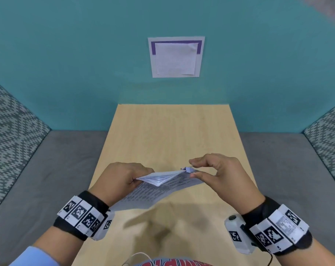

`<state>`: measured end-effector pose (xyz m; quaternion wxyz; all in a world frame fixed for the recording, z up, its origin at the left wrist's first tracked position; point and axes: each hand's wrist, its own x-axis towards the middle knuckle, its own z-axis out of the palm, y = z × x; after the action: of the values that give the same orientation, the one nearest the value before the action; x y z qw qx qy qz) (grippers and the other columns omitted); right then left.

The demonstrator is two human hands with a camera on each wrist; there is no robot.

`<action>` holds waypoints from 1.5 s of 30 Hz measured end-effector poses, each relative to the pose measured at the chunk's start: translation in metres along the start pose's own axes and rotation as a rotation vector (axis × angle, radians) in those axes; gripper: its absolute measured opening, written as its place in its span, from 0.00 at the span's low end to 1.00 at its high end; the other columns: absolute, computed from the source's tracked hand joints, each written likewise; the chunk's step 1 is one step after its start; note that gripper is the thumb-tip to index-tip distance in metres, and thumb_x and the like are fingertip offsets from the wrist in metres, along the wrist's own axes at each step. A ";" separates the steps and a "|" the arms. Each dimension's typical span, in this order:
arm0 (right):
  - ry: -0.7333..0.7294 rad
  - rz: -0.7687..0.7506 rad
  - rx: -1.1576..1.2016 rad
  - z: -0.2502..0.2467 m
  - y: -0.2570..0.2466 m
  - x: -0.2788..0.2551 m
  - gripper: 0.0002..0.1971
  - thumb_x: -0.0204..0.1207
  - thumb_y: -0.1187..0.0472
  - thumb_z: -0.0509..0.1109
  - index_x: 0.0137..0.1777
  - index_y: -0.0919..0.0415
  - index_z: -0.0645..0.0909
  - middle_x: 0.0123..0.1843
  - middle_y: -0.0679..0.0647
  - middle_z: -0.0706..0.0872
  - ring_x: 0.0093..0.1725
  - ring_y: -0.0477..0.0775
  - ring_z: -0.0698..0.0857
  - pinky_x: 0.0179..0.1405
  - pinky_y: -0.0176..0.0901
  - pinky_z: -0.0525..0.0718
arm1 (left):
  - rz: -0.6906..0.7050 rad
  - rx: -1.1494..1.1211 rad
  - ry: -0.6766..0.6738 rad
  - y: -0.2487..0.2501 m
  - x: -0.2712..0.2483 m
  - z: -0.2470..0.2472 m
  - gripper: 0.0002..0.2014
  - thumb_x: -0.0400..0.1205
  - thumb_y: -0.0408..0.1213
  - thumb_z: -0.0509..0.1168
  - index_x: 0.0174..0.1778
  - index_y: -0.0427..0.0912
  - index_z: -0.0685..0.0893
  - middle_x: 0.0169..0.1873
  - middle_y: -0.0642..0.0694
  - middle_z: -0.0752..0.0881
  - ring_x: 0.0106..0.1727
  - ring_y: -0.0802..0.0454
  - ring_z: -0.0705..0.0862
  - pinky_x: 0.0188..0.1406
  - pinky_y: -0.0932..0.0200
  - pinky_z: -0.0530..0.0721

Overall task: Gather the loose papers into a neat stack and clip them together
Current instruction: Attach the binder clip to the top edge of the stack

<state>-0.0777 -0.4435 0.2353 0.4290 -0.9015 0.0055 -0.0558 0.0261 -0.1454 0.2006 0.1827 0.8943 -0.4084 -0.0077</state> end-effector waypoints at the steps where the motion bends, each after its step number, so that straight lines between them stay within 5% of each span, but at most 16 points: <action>1: -0.029 0.015 -0.015 -0.001 -0.002 0.000 0.07 0.73 0.53 0.85 0.50 0.48 0.93 0.55 0.32 0.94 0.59 0.33 0.90 0.68 0.38 0.84 | 0.002 -0.013 0.001 -0.001 0.000 -0.001 0.18 0.81 0.42 0.58 0.57 0.65 0.90 0.41 0.60 0.92 0.40 0.56 0.90 0.31 0.55 0.86; 5: -0.024 0.002 0.031 0.000 -0.010 -0.004 0.16 0.71 0.50 0.86 0.59 0.46 0.91 0.51 0.36 0.95 0.57 0.33 0.91 0.60 0.32 0.85 | -0.054 -0.152 -0.003 -0.004 -0.005 0.002 0.15 0.83 0.41 0.61 0.53 0.59 0.93 0.36 0.57 0.90 0.37 0.56 0.87 0.35 0.55 0.84; 6: -0.023 -0.002 0.061 0.001 -0.011 -0.006 0.20 0.71 0.51 0.86 0.63 0.45 0.89 0.52 0.36 0.95 0.57 0.33 0.91 0.60 0.29 0.84 | -0.089 -0.213 -0.005 -0.005 -0.006 0.006 0.13 0.85 0.46 0.63 0.51 0.54 0.94 0.34 0.53 0.89 0.36 0.53 0.86 0.35 0.52 0.83; 8: -0.019 0.000 0.068 0.005 -0.012 -0.010 0.25 0.70 0.49 0.87 0.67 0.42 0.86 0.53 0.35 0.95 0.57 0.32 0.91 0.59 0.27 0.84 | -0.184 -0.331 0.018 -0.006 -0.008 0.012 0.23 0.86 0.60 0.64 0.47 0.43 0.93 0.33 0.43 0.89 0.36 0.45 0.86 0.37 0.48 0.84; 11: 0.055 0.039 0.068 0.013 -0.010 -0.012 0.05 0.75 0.51 0.83 0.49 0.44 0.92 0.45 0.35 0.95 0.46 0.40 0.92 0.49 0.40 0.87 | -0.318 -0.452 0.004 -0.005 -0.010 0.019 0.34 0.81 0.71 0.68 0.44 0.36 0.91 0.39 0.36 0.93 0.42 0.40 0.92 0.44 0.43 0.89; 14: 0.083 0.019 0.105 0.019 -0.011 -0.016 0.03 0.76 0.52 0.82 0.42 0.47 0.93 0.42 0.38 0.95 0.44 0.46 0.92 0.48 0.46 0.87 | -0.462 -0.581 -0.075 -0.001 -0.009 0.020 0.24 0.79 0.62 0.76 0.45 0.41 0.96 0.42 0.46 0.97 0.47 0.46 0.96 0.51 0.43 0.92; 19: 0.071 0.041 0.086 0.027 -0.011 -0.018 0.06 0.72 0.47 0.83 0.48 0.41 0.94 0.43 0.35 0.94 0.48 0.42 0.91 0.52 0.46 0.88 | -0.437 -0.646 -0.106 0.010 -0.011 0.011 0.07 0.81 0.50 0.78 0.54 0.61 0.96 0.49 0.62 0.97 0.53 0.61 0.95 0.60 0.48 0.91; 23: 0.090 -0.061 -0.005 0.034 -0.006 -0.019 0.06 0.74 0.43 0.77 0.44 0.42 0.91 0.43 0.34 0.92 0.44 0.43 0.88 0.52 0.48 0.85 | -0.454 -0.658 -0.187 0.014 -0.010 0.003 0.11 0.80 0.50 0.80 0.57 0.62 0.95 0.51 0.63 0.97 0.55 0.61 0.94 0.64 0.46 0.90; 27: 0.063 -0.157 -0.194 0.036 -0.001 -0.022 0.07 0.76 0.45 0.73 0.44 0.42 0.92 0.42 0.34 0.91 0.42 0.38 0.85 0.57 0.43 0.80 | -0.321 -0.745 -0.241 0.027 -0.007 -0.035 0.21 0.74 0.54 0.82 0.64 0.60 0.92 0.60 0.62 0.94 0.65 0.61 0.91 0.70 0.58 0.85; 31: 0.000 -0.283 -0.316 0.041 0.001 -0.024 0.04 0.77 0.53 0.73 0.45 0.42 0.88 0.41 0.38 0.90 0.40 0.45 0.85 0.52 0.49 0.85 | -0.215 -0.621 -0.196 0.061 0.006 -0.045 0.15 0.80 0.55 0.78 0.60 0.57 0.95 0.53 0.63 0.96 0.59 0.64 0.92 0.61 0.72 0.83; 35: -0.021 -0.254 -0.296 0.046 0.001 -0.022 0.04 0.76 0.52 0.78 0.48 0.41 0.89 0.42 0.36 0.90 0.41 0.42 0.86 0.54 0.47 0.84 | -0.232 -0.493 -0.188 0.072 0.016 -0.018 0.09 0.85 0.51 0.73 0.49 0.55 0.97 0.42 0.59 0.96 0.44 0.61 0.91 0.46 0.60 0.86; 38: -0.060 -0.189 -0.167 0.048 0.006 -0.025 0.04 0.74 0.45 0.78 0.47 0.41 0.89 0.42 0.35 0.90 0.43 0.39 0.86 0.62 0.41 0.79 | -0.332 -0.573 -0.187 0.067 0.019 -0.006 0.09 0.85 0.47 0.73 0.44 0.50 0.97 0.31 0.57 0.92 0.31 0.63 0.84 0.35 0.66 0.78; 41: -0.086 -0.163 -0.097 0.049 0.008 -0.028 0.10 0.73 0.39 0.75 0.46 0.42 0.91 0.42 0.34 0.92 0.44 0.40 0.87 0.65 0.38 0.75 | -0.362 -0.626 -0.227 0.063 0.018 0.000 0.09 0.85 0.47 0.75 0.43 0.49 0.97 0.33 0.50 0.93 0.32 0.65 0.83 0.38 0.65 0.80; 45: -0.018 -0.312 -0.229 0.052 0.006 -0.028 0.02 0.75 0.52 0.78 0.46 0.43 0.91 0.43 0.36 0.92 0.42 0.40 0.88 0.66 0.44 0.77 | -0.406 -0.781 -0.249 0.057 0.023 0.000 0.11 0.86 0.42 0.74 0.43 0.40 0.97 0.38 0.41 0.95 0.35 0.59 0.85 0.43 0.57 0.85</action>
<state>-0.0994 -0.4053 0.1952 0.3099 -0.9348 -0.1320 -0.1125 -0.0002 -0.1966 0.2229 0.4503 0.8127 -0.2102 -0.3044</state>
